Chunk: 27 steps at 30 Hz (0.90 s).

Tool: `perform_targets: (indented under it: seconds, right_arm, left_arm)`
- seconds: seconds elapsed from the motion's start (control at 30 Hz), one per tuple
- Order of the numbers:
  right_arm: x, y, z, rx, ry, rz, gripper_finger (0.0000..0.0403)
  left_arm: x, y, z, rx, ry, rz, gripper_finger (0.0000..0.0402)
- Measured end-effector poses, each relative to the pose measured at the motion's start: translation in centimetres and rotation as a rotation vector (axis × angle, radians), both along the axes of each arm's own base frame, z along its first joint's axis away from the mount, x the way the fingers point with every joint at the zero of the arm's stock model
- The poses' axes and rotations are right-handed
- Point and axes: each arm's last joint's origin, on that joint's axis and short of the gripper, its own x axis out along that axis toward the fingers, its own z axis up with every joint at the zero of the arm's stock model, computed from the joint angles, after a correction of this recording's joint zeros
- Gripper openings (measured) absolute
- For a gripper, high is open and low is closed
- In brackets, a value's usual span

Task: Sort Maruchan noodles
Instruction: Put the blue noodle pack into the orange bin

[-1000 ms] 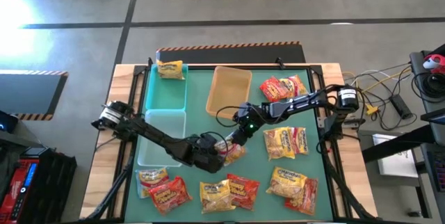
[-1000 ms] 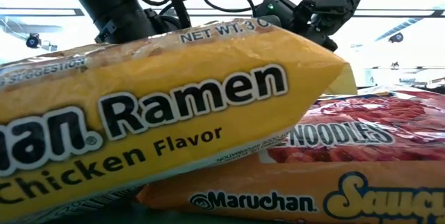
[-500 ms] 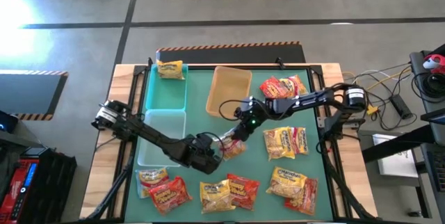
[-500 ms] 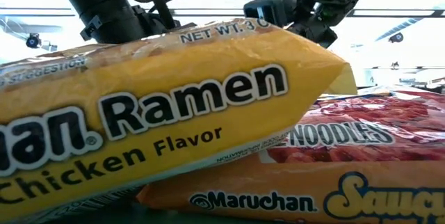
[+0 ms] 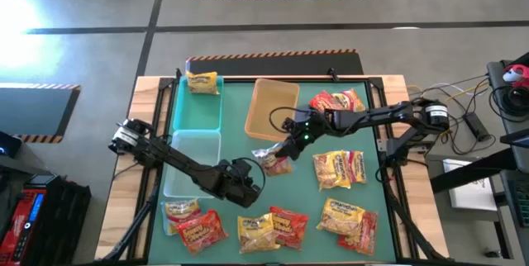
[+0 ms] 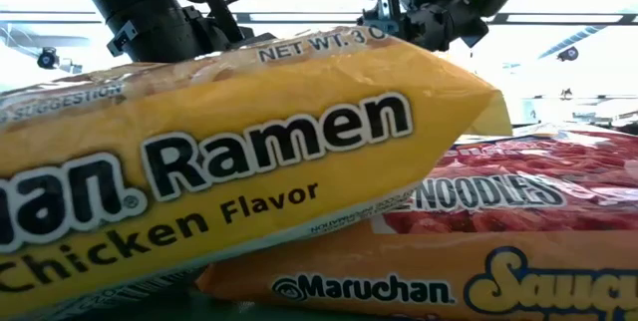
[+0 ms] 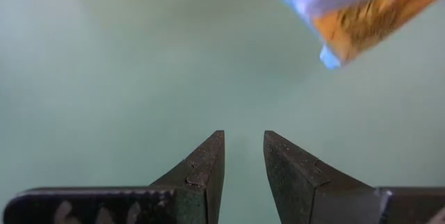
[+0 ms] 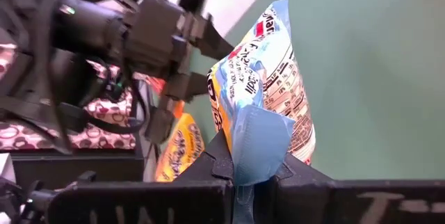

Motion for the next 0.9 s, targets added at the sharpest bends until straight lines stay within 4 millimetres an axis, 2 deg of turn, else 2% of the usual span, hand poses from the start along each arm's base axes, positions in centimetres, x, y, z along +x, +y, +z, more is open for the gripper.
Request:
perform_targets:
  seconds: [0.23,0.43,0.6,0.7,0.8,0.9]
  right_arm:
    - [-1.2,-1.7,2.3,-0.06,-0.087,-0.07,0.0008]
    - [-2.2,-5.0,3.5,-0.236,-0.144,-0.235,0.0008]
    - [-3.1,-8.4,3.8,-0.435,-0.176,-0.353,0.0008]
    - [-3.3,-10.2,3.8,-0.585,-0.223,-0.363,0.0008]
    - [-3.0,-11.3,3.5,-0.73,-0.275,-0.338,0.0008]
    - [-2.5,-12.2,2.4,-0.792,-0.272,-0.319,0.0008]
  left_arm:
    - [-0.1,-0.1,0.0,-0.001,-0.002,-0.002,0.0084]
    - [0.1,-0.2,-0.1,0.009,-0.015,0.005,0.0084]
    - [0.1,-0.1,0.0,0.034,-0.026,0.014,0.0084]
    - [0.0,0.0,0.0,0.063,-0.028,0.022,0.0084]
    - [0.0,0.1,0.0,0.089,-0.026,0.028,0.0084]
    - [-0.1,0.1,0.0,0.097,-0.024,0.031,0.0084]
